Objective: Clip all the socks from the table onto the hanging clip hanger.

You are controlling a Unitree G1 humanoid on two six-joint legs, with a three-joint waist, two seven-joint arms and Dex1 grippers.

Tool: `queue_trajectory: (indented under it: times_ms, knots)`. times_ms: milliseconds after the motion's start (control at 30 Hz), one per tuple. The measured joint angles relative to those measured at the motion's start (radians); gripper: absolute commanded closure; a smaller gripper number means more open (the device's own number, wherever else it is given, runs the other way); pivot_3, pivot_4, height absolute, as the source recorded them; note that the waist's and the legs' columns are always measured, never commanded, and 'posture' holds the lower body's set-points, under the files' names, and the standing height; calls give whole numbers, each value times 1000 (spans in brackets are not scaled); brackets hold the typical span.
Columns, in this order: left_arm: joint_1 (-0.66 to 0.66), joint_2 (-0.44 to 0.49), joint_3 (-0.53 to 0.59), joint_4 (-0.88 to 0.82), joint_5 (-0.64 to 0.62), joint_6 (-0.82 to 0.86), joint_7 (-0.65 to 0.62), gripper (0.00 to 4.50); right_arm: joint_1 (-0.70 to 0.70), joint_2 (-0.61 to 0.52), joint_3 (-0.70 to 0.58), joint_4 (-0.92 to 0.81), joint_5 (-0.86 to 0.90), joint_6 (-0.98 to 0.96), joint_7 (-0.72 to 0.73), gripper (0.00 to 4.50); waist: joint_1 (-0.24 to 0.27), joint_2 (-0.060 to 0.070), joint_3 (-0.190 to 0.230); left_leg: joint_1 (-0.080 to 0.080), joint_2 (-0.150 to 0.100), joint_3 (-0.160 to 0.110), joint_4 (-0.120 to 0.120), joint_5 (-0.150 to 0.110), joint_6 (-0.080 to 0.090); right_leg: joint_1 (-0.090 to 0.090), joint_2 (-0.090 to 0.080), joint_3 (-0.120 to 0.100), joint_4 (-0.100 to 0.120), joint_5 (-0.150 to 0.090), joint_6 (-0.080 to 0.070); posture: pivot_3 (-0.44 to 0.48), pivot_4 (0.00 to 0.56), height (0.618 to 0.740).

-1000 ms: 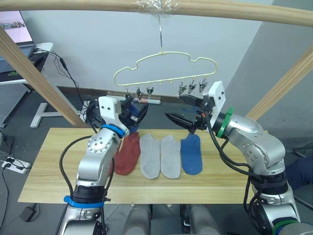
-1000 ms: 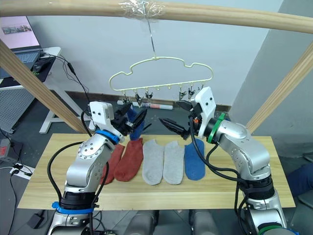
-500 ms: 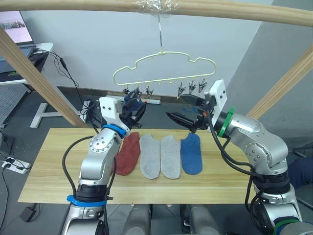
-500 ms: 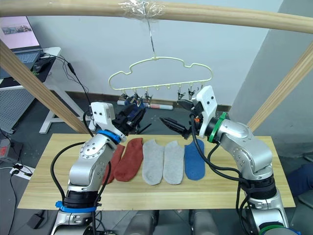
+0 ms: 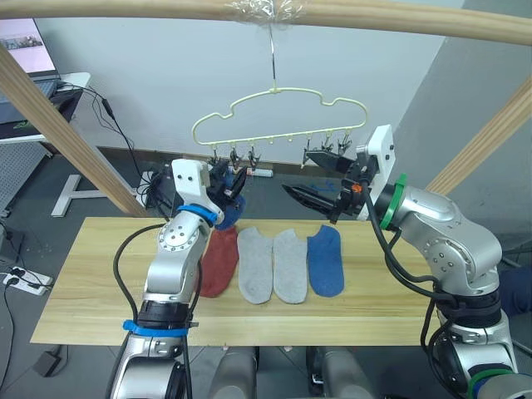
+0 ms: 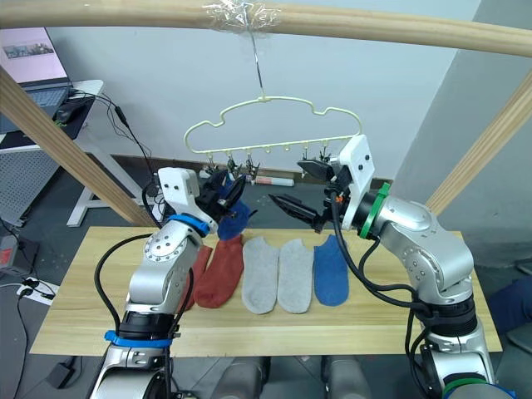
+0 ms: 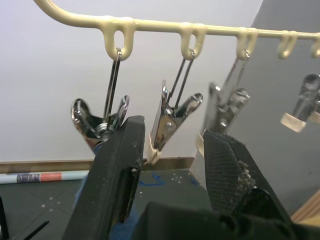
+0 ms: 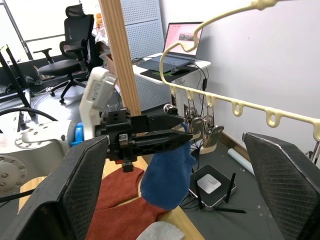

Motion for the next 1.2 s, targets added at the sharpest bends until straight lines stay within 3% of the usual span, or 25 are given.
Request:
queue_trajectory:
  times_ms: [1000,1100,1200]
  knots:
    - [-46,7,2,66,54,-109,8,2374,-2,2,-1,-1,46,13,-45,0,-15,0,0,0,0,0,1,1,1,0,0,0,0,3,0,65,213,740]
    - [-46,7,2,66,52,-110,2,2911,-2,10,-3,-1,66,21,-58,0,-17,0,0,0,0,0,1,1,1,0,0,0,0,3,0,65,213,740]
    - [-46,6,2,66,42,-110,-10,3730,-2,9,-3,-1,66,22,-63,0,-18,0,0,0,0,0,2,1,2,0,0,0,0,4,0,65,213,740]
